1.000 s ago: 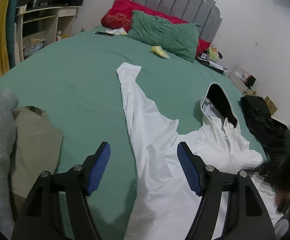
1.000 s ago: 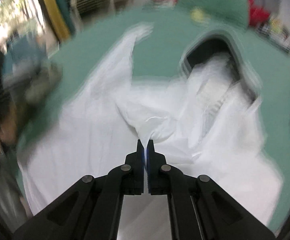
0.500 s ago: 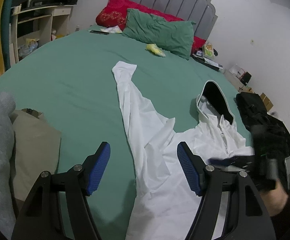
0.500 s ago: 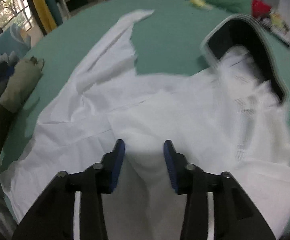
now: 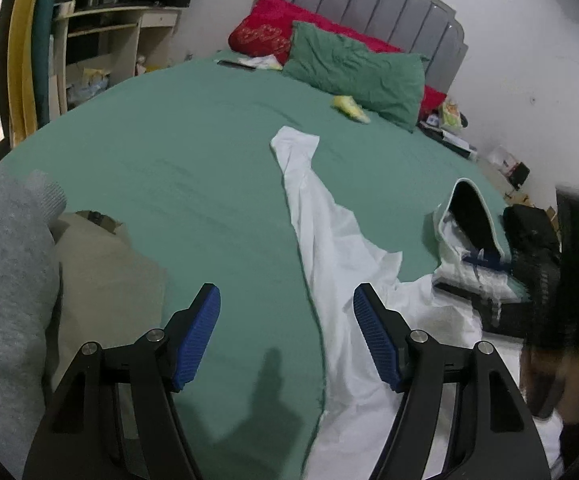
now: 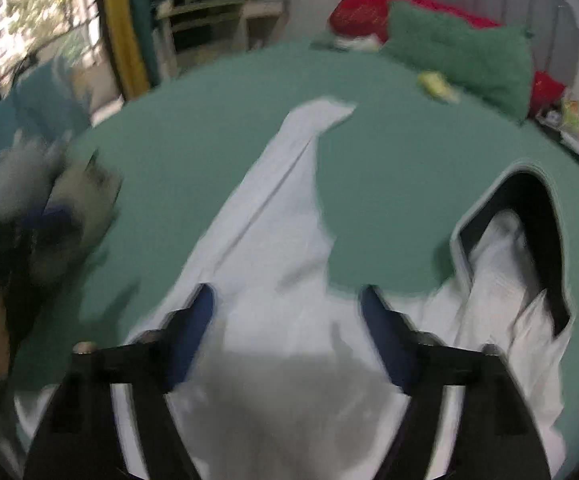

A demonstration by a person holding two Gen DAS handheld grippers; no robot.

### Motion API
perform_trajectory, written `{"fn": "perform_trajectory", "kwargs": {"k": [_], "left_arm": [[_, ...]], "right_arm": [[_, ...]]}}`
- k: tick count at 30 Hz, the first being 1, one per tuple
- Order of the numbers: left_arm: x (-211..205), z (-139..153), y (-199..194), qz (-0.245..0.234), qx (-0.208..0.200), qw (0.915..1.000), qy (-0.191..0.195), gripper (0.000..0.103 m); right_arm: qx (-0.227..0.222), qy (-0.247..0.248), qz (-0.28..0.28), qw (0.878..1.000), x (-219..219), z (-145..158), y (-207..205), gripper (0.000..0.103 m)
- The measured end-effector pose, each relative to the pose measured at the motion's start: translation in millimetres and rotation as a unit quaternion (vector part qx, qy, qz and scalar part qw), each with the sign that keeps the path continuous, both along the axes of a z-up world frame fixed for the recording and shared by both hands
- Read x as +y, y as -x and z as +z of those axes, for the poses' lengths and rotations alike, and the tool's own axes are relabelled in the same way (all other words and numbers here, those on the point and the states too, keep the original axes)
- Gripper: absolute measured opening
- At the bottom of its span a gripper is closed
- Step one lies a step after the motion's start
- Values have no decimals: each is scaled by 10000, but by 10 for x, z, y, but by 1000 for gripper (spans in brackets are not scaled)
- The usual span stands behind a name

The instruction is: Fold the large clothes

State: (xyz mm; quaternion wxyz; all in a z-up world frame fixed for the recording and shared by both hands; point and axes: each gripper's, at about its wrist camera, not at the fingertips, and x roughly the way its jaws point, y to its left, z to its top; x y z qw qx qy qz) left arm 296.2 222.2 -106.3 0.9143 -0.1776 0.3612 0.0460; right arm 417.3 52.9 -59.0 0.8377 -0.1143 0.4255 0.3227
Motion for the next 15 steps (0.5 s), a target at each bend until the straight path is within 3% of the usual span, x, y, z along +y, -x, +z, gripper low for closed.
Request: {"fn": "perform_trajectory", "kwargs": {"k": [5,9,11,14,15], "left_arm": [[140,-106,-35,158,87,9994,288,73],[174,-202,-96,148,240,9990,336,73],[193,-225,-131,133,256,9989,364,73],[224,-244,-181,123,310,9986,408,73],[228,-244,-189,85,298,9986,426,73]], "right_arm": [[334,-234,-63,9991,547,-64,-737,78],[793,-255,-314,9960,1087,-378,-1288,77],[973,-194,-544,9936,1267,-574,-1527,70],[1099,-138,-870,9900,1410,-793,-1787,44],[993,-220,-885,9909,1407,-767,-1831,14]]}}
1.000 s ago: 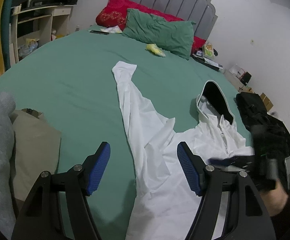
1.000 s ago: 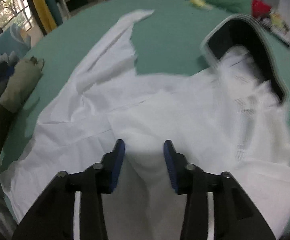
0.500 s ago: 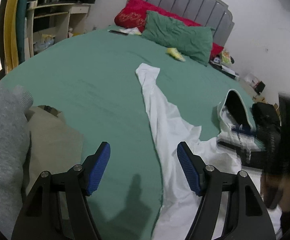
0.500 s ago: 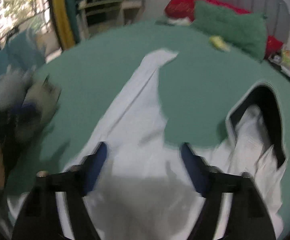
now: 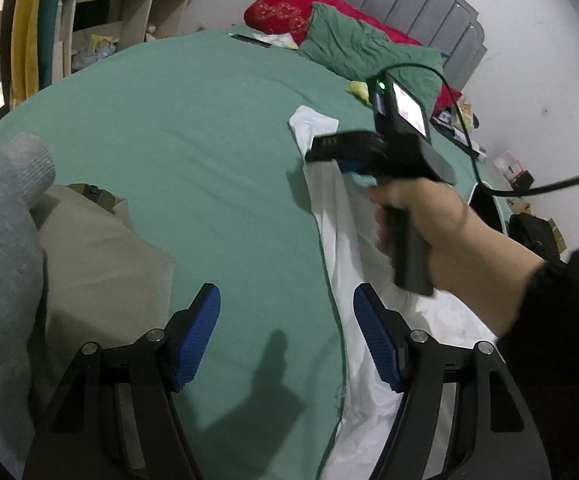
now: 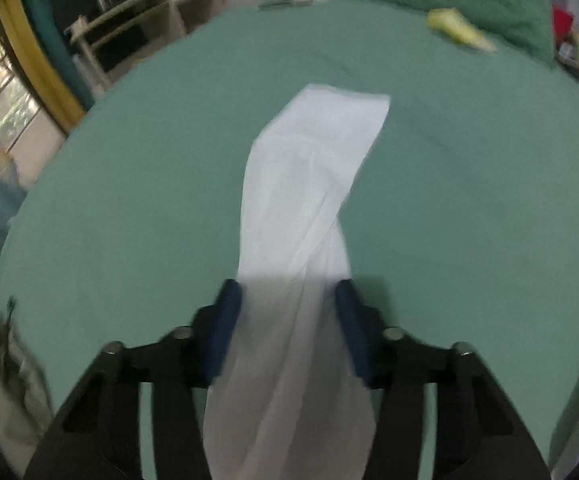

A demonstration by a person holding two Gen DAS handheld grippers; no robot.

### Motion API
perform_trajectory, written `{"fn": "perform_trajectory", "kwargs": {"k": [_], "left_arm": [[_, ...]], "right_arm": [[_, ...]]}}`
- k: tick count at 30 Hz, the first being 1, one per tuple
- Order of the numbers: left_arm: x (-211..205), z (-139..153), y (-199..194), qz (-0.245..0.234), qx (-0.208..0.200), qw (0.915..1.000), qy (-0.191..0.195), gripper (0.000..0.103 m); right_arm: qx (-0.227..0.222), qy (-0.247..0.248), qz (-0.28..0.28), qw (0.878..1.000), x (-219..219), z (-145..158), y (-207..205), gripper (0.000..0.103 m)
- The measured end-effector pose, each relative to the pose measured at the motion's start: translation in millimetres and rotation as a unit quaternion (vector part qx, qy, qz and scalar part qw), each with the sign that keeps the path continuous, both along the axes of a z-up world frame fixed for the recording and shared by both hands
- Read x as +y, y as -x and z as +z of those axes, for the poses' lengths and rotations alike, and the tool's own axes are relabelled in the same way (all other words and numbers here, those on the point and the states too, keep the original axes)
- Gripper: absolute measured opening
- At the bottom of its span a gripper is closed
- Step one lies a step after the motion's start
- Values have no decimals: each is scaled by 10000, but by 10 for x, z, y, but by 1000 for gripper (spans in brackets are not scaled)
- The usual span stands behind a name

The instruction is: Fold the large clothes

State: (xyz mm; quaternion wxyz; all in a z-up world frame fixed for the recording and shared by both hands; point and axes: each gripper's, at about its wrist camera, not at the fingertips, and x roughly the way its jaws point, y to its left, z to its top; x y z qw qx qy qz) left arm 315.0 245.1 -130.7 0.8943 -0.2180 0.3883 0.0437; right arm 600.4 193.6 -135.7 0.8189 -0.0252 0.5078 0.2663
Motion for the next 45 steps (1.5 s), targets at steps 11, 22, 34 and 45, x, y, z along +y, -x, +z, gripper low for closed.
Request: {"fn": "perform_trajectory", "kwargs": {"k": [11,22,34,45], "left_arm": [[-44,58,36,-45,-85,9998,148,73],[-683,85,75,-769,-157,9969,-11,73],[-1069,-119,-200,-1363,199,9905,-8,73],[-1214,-473,-440,-1504,556,9864,-361,3]], "right_arm": [[-1401,-610,326,9877,-669,1467,603,3],[-1490,-142,-1184,9816,-2733,1563,2175,4],[-470,-258,-1832,9816,-3964,768,2913,44],[-37,-165,-1817,9832,-4249,175,2227,49]]}}
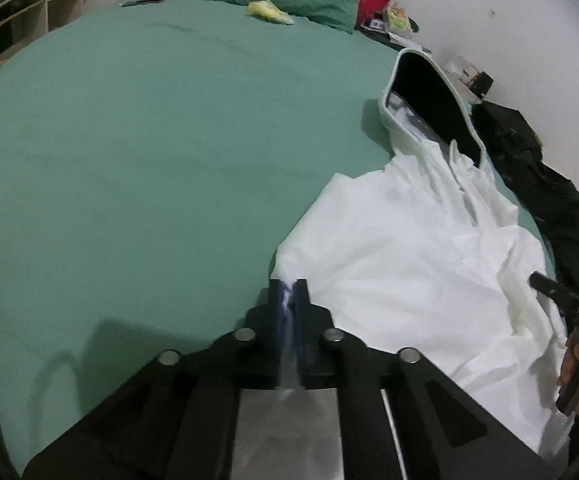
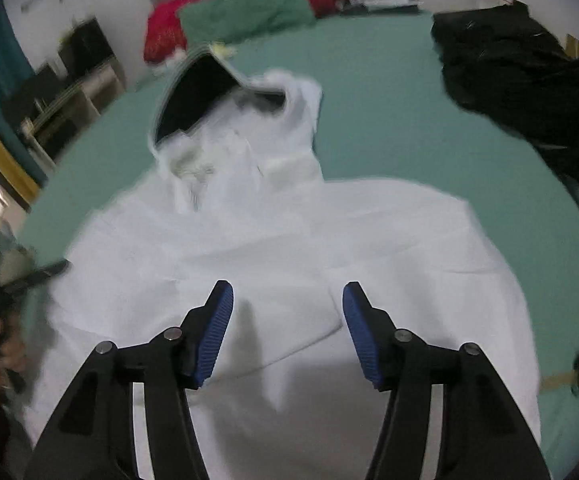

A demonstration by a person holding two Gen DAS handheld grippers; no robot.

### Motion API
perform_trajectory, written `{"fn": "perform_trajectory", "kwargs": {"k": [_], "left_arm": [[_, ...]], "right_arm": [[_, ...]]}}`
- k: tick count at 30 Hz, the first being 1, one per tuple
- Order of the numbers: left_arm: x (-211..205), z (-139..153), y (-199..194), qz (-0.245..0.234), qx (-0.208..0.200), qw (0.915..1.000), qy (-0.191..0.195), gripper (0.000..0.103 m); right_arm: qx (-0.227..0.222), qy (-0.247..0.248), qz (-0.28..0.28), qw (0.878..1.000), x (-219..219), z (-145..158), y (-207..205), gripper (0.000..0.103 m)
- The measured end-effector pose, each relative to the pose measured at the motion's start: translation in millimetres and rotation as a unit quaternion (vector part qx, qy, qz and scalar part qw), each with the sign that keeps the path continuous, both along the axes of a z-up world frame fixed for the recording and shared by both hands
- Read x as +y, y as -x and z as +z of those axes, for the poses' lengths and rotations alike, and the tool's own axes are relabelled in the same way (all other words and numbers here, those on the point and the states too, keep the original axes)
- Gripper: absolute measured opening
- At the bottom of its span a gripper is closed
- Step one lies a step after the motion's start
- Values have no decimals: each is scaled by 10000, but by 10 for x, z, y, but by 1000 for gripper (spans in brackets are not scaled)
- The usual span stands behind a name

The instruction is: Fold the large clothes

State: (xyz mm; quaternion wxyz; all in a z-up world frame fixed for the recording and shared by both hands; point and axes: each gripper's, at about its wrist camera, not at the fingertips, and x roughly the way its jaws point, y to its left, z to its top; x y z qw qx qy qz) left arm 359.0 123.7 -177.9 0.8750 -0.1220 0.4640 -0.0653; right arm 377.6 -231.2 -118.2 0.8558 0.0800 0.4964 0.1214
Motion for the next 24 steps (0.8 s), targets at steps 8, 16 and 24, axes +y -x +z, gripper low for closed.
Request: {"fn": "perform_trajectory", "kwargs": {"k": [8,16,24], "left_arm": [[443,141,106,1051,-300,9925,546,2],[302,101,93,943,40,9944,484,3],[234,293,302,695,-162,9974,-91,43]], "right_arm": [[-877,439,34,9952,-46,586,103,5],[-470,554,-483,9962,-664,627,261,5],[181,767,-1062,9912,-822,59,458,32]]}}
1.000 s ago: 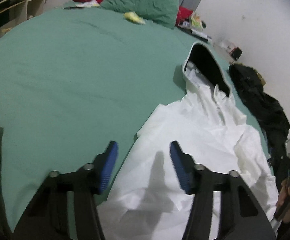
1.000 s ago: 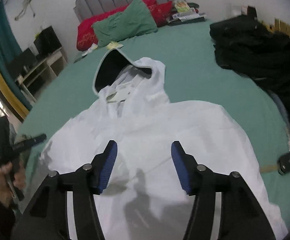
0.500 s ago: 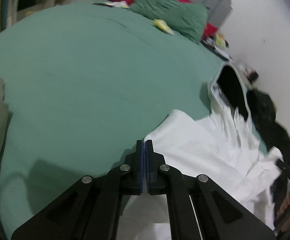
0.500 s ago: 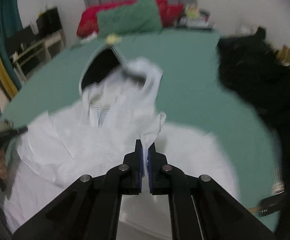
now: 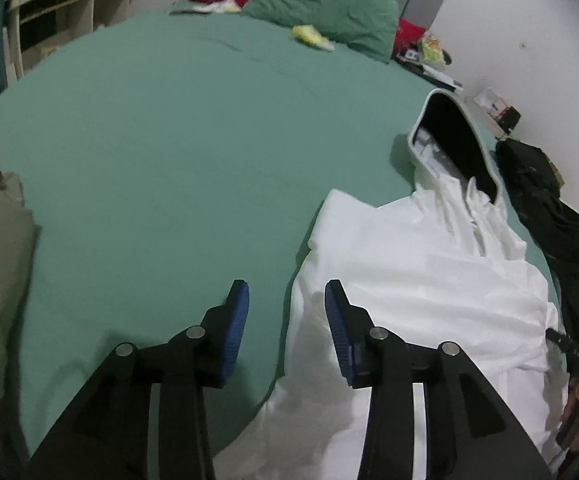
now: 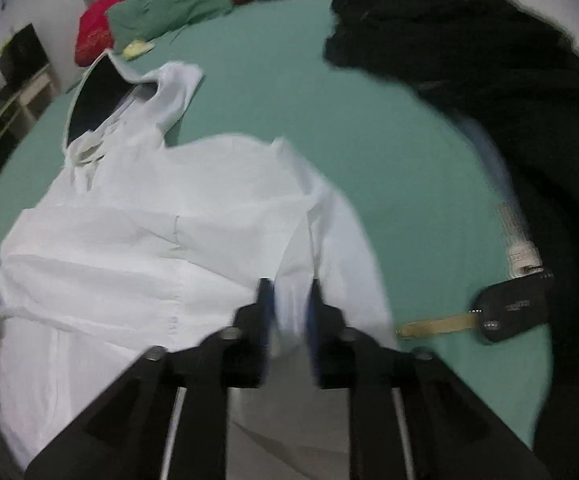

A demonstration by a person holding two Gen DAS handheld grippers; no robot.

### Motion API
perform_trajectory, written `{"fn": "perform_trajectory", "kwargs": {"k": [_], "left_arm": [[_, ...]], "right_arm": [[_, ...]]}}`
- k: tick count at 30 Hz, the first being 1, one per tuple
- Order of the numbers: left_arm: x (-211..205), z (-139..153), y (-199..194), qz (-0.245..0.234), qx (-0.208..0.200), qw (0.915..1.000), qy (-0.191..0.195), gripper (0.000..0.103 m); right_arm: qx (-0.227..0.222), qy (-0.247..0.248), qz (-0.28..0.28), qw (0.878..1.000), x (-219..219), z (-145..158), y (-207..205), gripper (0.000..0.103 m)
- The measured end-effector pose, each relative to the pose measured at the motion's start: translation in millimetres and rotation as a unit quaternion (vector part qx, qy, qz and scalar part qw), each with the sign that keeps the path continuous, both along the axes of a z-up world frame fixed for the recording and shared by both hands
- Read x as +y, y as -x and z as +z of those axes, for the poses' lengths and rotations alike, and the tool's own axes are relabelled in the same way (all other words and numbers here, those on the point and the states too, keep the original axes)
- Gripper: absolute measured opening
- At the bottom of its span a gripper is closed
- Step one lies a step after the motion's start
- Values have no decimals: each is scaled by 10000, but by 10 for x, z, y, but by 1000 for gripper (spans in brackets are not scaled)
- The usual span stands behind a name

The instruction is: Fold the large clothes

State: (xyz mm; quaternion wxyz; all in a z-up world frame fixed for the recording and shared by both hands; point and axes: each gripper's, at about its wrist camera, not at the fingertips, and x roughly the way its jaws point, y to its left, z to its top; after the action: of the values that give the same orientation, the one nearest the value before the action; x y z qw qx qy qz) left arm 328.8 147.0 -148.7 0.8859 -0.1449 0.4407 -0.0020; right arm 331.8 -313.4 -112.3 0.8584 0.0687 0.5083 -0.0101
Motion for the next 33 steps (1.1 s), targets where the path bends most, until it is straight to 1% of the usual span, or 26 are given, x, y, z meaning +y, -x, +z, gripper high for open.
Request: {"fn": "perform_trajectory", "kwargs": {"k": [1,2,4,6,7,9,12,13,14,15,17,20,22,24,26,31,33], "left_arm": [[1,40,35,1,-34,10000,-53,44],[-16,70,46,0,-70,9999,-83,45],[-38,123,130,-98,-157,9997,-134,46],[-111,137,183,-262,-183,9993,-210,48],[-173,114,194,-364,-114,9989,-265,48],[-279,22,199,-542,108,9977,-398,48],[-338,-182,203,-640,538,9945,-629,48],[-334,-246,195,-644,659,9936,-655,48],[-331,-272,209,-653,612,9937,-679,48],[-344,-266,232,-679,511,9932,-796,48],[-350,-267,257,-680,512,9929,-826,48],[-317,-253,309,-567,530,9946,-683,48],[-294,-226,340,-496,509,9956,-613,48],[-254,-152,356,-398,508,9969,-451,48],[-220,4,366,-338,377,9983,-298,48],[-167,299,304,-139,107,9985,-523,48],[-130,305,269,-110,42,9972,-743,48]], "right_arm": [[-162,256,-26,9995,40,103,27,41],[-316,358,-7,9989,78,196,49,44],[-651,600,140,9960,193,390,59,59],[-829,775,298,9931,297,493,29,66],[-842,803,427,9923,366,495,14,67],[-690,769,587,9929,428,394,-42,67],[-92,640,563,9963,412,57,-90,67],[164,611,510,9967,385,-118,-94,69],[-17,480,437,9979,332,-129,-50,71],[-75,504,368,9980,290,-124,-13,73],[-49,544,356,9979,269,-106,14,74],[35,640,505,9967,261,-75,47,74],[82,591,519,9969,211,-42,71,74],[72,537,493,9973,170,-26,101,74],[26,503,492,9975,152,28,135,74],[-274,478,504,9972,236,253,118,74],[-416,480,573,9963,278,354,68,74]]}}
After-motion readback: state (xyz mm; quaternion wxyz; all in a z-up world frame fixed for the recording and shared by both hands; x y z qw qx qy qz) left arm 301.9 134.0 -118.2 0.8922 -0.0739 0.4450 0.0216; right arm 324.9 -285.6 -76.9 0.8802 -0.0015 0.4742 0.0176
